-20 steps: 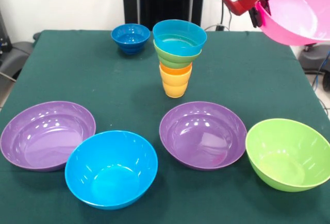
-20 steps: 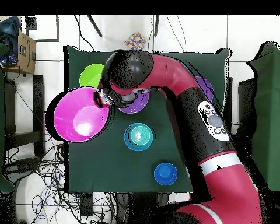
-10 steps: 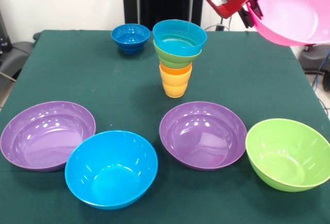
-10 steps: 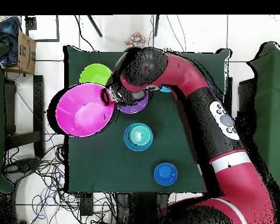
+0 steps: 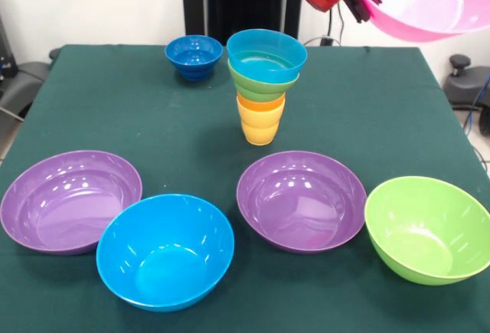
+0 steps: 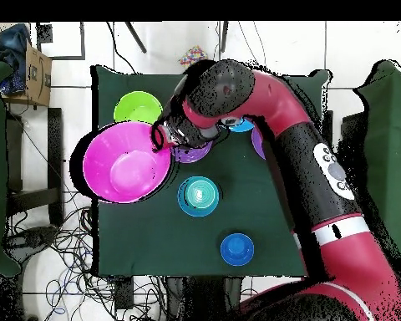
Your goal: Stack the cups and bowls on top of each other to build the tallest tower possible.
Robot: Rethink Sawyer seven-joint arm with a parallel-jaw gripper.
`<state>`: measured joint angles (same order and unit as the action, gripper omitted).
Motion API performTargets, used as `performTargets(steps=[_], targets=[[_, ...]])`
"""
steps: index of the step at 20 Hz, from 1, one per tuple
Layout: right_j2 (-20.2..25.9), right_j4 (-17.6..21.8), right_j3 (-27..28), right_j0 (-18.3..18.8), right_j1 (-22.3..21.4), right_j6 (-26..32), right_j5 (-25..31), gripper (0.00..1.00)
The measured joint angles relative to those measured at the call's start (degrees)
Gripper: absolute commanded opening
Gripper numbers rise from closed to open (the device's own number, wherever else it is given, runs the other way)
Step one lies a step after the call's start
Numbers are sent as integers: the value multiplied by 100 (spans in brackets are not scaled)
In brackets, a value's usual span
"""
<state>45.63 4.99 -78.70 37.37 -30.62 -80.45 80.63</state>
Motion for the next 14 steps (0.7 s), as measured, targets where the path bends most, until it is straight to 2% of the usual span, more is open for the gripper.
performTargets(steps=[8,14], targets=[[266,52,369,4,218,0,346,0],[439,272,835,5,447,2,653,0]])
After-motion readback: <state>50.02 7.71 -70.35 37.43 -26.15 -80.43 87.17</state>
